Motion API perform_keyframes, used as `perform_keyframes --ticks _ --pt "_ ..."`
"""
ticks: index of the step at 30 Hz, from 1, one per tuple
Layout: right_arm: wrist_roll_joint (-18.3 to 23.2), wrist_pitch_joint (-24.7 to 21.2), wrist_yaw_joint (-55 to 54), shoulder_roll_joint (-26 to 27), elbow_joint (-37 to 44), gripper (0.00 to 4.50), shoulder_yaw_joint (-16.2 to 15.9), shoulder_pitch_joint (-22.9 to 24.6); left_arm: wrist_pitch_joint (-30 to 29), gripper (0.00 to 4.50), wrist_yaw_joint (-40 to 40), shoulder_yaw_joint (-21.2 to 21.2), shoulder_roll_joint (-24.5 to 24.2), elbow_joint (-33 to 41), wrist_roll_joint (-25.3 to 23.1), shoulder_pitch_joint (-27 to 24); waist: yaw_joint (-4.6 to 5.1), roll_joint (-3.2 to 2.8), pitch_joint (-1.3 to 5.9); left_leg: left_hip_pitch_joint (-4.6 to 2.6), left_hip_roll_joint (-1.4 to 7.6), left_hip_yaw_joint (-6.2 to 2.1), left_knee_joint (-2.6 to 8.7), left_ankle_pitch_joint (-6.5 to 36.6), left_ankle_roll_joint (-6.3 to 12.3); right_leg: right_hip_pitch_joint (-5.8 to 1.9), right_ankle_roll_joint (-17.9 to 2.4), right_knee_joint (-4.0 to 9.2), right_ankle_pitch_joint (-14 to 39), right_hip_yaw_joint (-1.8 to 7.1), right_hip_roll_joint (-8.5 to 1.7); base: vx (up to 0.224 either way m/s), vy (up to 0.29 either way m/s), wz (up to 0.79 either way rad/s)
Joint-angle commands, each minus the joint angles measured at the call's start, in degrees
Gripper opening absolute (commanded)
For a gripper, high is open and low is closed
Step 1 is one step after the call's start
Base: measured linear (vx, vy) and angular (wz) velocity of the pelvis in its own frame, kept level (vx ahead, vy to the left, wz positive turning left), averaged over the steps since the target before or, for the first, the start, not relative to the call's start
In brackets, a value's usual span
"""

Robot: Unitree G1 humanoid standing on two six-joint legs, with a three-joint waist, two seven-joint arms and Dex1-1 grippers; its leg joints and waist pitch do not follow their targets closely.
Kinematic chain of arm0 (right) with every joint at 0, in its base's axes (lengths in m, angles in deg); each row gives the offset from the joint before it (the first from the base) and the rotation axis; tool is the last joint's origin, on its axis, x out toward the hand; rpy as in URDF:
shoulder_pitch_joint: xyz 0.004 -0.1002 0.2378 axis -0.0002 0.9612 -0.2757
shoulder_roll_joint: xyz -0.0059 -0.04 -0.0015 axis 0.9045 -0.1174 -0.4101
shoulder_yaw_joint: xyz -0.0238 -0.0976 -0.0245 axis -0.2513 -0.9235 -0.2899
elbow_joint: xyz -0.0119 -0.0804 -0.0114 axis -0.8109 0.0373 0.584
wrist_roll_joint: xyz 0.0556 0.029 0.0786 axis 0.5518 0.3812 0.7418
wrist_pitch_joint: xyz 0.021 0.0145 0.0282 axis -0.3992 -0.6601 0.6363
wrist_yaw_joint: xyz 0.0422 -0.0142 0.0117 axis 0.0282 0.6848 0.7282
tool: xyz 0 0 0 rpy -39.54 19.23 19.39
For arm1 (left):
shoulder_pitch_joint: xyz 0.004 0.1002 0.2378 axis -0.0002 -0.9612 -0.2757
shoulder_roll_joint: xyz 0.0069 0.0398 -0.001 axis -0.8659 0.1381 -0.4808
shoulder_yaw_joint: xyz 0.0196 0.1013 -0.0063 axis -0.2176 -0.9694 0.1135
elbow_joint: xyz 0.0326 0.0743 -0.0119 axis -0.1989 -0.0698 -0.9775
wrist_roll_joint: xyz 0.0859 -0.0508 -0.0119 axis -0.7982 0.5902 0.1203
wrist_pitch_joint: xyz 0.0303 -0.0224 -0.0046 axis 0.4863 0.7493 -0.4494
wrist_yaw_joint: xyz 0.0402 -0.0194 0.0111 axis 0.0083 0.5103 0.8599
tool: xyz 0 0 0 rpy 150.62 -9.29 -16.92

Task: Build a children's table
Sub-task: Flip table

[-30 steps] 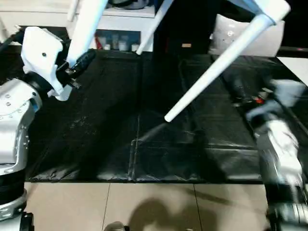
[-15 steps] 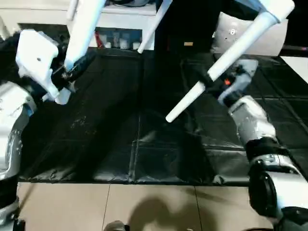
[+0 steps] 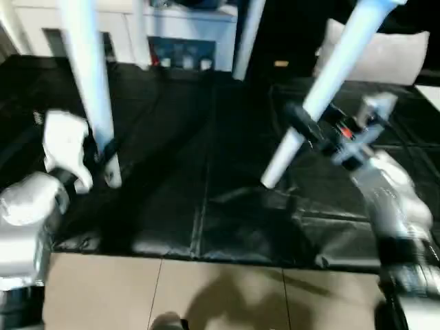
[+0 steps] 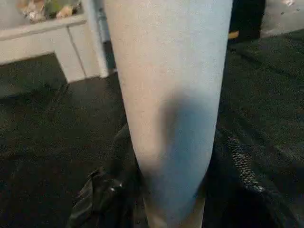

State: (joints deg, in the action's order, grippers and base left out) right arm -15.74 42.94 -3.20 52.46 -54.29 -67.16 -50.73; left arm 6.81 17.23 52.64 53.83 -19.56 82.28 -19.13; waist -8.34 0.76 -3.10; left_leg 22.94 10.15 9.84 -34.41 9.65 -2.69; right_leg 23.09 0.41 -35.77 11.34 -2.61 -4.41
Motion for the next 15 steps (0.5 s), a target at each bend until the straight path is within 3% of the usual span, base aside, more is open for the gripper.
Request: perform_keyframes --ticks 1,4,5,6,9,14,15 --pt "1.79 -1.39 0.75 -0.24 5.25 4.5 -2.48 -0.21 3.18 1.56 0.11 -2.31 -0.59 2.32 -2.72 1.16 0.5 -1.05 4.15 -1.99 2.78 -0.88 4.64 13.41 -0.48 -2.02 -9.72 3.81 4.29 2.1 -2.92 0.0 0.0 0.0" --pt "2.67 -6.22 -2.8 0.26 13.38 4.5 -4.01 4.17 5.07 1.56 -0.85 -1.32 -0.93 -0.41 -3.22 -0.46 0.53 -0.54 3.84 -1.99 2.79 -0.86 4.87 15.14 -0.69 -1.92 -9.14 4.31 8.2 2.18 -3.09 0.0 0.0 0.0" --pt "2.69 -6.45 -3.05 0.31 13.63 4.5 -4.07 4.3 5.13 1.56 -0.83 -1.34 -0.97 -0.56 -3.23 -0.53 0.5 -0.65 3.87 -1.96 2.82 -0.98 4.92 14.9 -0.78 -1.95 -8.94 4.17 8.18 2.16 -3.14 0.0 0.0 0.0" --pt "2.15 -7.19 -4.75 0.9 14.72 4.5 -4.51 5.1 5.28 1.56 -0.78 -1.51 -1.13 -1.47 -3.36 -0.98 0.75 -0.06 3.86 -1.9 2.81 -0.85 4.96 15.16 -0.76 -1.91 -8.62 4.29 8.78 2.16 -3.11 0.0 0.0 0.0" --pt "1.07 -8.16 -6.84 1.69 16.61 4.5 -5.48 6.56 5.79 1.56 -1.09 -1.19 -0.5 -3.59 -2.81 -1.16 0.78 -0.48 3.71 -2.03 2.79 -0.98 5.17 16.49 -1.92 -1.57 -7.5 4.58 11.97 2.22 -3.25 0.0 0.0 0.0" --pt "-5.03 -6.94 -11.1 3.22 17.39 4.5 -8.3 9.62 8.71 1.56 0.37 -0.28 -0.3 -6.95 -1.72 -4.17 1.31 -0.15 3.37 -2.33 2.75 -1.16 5.66 22.14 -4.17 -1.23 -5.79 5.1 16.83 2.4 -3.35 0.0 0.0 0.0" --pt "-5.41 -7.1 -11.86 3.19 17.63 4.5 -8.45 10.1 9.13 2.12 0.6 -0.14 -0.39 -7.09 -1.49 -4.66 1.57 -0.15 3.23 -2.4 2.75 -1.24 5.83 23.29 -4.36 -1.25 -5.54 5.34 18.18 2.47 -3.39 0.0 0.0 0.0"
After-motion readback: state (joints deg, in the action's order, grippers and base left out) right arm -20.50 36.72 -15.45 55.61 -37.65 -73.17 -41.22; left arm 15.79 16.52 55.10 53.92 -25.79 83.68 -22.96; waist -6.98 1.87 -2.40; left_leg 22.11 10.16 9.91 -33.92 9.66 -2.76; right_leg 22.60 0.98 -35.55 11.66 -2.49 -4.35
